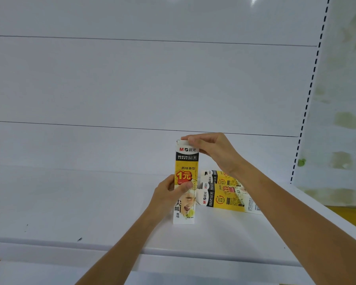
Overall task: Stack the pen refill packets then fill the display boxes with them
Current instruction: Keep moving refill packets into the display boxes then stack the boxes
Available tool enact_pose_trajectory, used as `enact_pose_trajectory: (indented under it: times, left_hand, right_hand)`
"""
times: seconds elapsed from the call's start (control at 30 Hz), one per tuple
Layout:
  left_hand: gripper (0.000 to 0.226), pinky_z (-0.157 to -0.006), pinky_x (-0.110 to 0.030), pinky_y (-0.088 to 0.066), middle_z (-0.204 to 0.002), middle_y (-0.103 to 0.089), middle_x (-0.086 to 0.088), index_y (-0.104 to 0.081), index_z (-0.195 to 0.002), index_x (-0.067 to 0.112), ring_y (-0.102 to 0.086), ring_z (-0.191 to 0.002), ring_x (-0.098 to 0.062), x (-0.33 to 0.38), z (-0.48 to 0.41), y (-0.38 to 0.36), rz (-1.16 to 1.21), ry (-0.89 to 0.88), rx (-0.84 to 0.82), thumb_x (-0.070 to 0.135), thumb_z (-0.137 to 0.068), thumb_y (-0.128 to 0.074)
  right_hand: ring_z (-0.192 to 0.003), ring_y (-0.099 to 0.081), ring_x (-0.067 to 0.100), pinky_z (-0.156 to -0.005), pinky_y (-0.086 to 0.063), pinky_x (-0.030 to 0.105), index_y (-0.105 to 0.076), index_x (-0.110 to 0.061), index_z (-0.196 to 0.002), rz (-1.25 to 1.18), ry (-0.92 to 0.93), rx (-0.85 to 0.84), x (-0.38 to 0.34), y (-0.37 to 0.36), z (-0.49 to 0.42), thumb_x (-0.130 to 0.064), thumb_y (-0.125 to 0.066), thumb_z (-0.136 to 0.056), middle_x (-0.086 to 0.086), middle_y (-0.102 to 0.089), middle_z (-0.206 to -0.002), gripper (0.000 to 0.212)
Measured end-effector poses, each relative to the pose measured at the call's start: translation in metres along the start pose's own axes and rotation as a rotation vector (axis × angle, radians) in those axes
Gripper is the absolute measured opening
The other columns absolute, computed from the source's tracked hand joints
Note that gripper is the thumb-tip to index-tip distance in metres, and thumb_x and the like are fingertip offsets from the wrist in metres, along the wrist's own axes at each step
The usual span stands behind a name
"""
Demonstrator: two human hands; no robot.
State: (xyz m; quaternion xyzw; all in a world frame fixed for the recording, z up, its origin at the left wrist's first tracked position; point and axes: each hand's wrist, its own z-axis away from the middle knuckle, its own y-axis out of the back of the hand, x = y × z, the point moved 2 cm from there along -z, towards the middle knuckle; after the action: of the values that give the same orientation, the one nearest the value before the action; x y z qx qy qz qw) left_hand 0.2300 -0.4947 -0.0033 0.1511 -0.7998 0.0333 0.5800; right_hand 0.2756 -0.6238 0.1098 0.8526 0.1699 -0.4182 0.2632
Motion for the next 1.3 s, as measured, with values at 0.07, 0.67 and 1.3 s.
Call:
enact_pose_trajectory:
  times: [0.07,0.67,1.3]
  left_hand:
    - [0.031,-0.062,-0.016,-0.052,-0.100,-0.070,0.006,-0.061,-0.109,0.021,-0.070,-0.082,-0.010,-0.001,-0.001,0.001,-0.009,-0.005,0.005,0.035,-0.081,-0.063]
    - [0.068,-0.093,-0.031,-0.043,-0.128,-0.045,0.001,-0.028,-0.119,0.059,-0.051,-0.111,-0.002,0.065,-0.017,0.033,0.142,-0.229,-0.028,0.041,-0.068,-0.070]
    - [0.063,-0.068,-0.028,-0.038,-0.065,-0.050,0.006,-0.054,-0.078,0.019,-0.054,-0.073,-0.017,0.023,0.011,-0.053,-1.277,0.146,-0.099,0.074,-0.084,-0.023]
  right_hand:
    - [-0.107,-0.060,0.004,-0.100,-0.042,0.028,-0.073,-0.024,-0.093,0.083,0.012,0.006,-0.001,-0.001,0.001,-0.031,-0.065,-0.081,-0.010,-0.070,-0.107,0.016]
    - [-0.107,-0.060,0.013,-0.086,-0.054,0.038,-0.036,-0.034,-0.138,-0.006,-0.201,-0.017,0.073,-0.026,0.052,-0.031,-0.070,-0.081,-0.007,-0.055,-0.128,0.066]
    - [-0.082,-0.058,0.007,-0.075,-0.046,0.024,-0.073,-0.026,-0.083,0.716,-0.138,-0.156,0.084,0.087,0.074,-0.036,-0.069,-0.081,-0.011,-0.069,-0.083,0.011]
